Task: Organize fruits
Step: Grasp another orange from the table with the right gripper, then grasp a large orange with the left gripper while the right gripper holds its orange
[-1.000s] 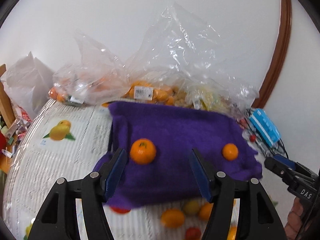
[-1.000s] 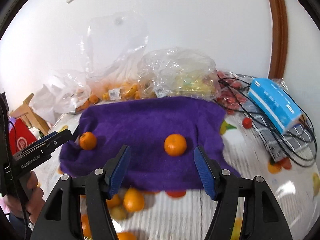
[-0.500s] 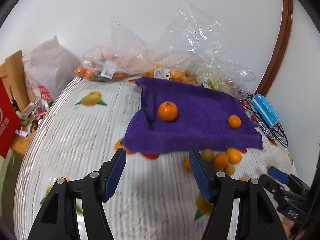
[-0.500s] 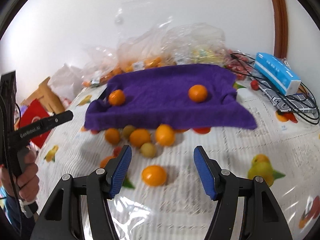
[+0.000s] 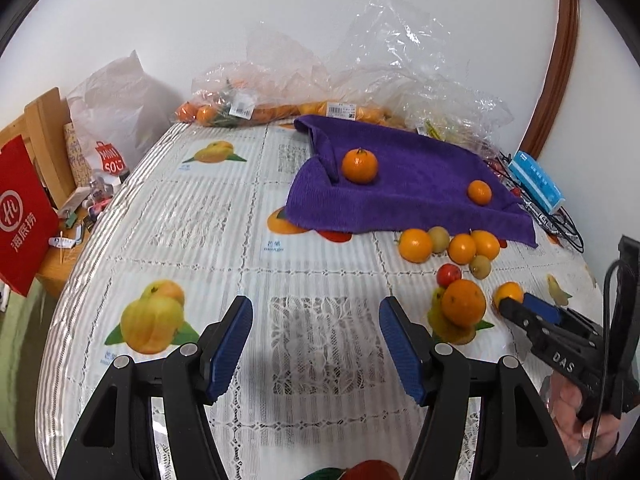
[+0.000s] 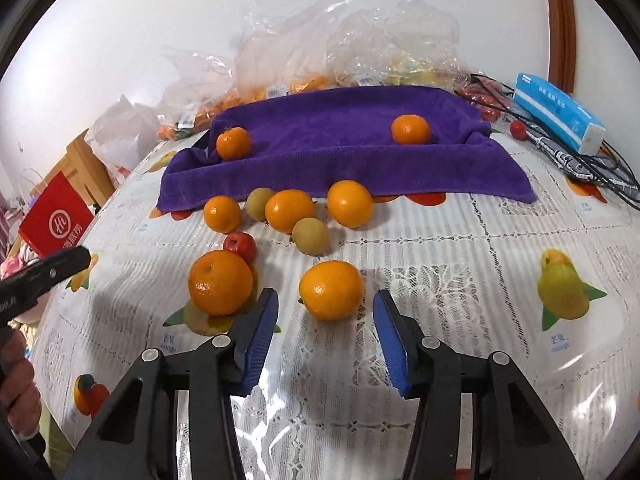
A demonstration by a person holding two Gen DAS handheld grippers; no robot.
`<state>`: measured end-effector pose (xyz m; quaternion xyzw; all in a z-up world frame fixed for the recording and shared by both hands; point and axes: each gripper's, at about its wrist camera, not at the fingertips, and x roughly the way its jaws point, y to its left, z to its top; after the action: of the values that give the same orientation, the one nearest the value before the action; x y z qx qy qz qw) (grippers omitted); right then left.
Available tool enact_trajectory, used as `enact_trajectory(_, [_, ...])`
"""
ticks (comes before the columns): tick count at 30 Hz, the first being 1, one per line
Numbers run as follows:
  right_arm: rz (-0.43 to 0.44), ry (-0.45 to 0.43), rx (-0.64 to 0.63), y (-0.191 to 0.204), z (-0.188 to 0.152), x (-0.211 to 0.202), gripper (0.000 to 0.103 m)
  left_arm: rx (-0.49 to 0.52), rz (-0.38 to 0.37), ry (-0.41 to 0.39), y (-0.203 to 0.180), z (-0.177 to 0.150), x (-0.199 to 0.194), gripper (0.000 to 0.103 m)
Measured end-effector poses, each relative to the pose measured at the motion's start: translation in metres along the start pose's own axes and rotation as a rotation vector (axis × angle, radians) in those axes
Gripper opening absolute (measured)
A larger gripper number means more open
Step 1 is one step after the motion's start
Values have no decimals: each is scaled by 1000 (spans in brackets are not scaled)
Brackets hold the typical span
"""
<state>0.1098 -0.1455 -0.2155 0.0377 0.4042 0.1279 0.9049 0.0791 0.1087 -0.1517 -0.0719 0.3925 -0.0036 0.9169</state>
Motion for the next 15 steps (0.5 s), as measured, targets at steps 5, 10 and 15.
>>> enact_trajectory(5, [-5,18,7,-1,5,13,36,10,-8,12,-4,-4,3,64])
enact_trajectory(10, [16,20,20,-7,5,12,36,24,-51,14,-14,-6,5,64])
enact_trajectory(15, [-41,-18,-6,-20,2,-4,36,68,-124,17,-37,-8,11,64])
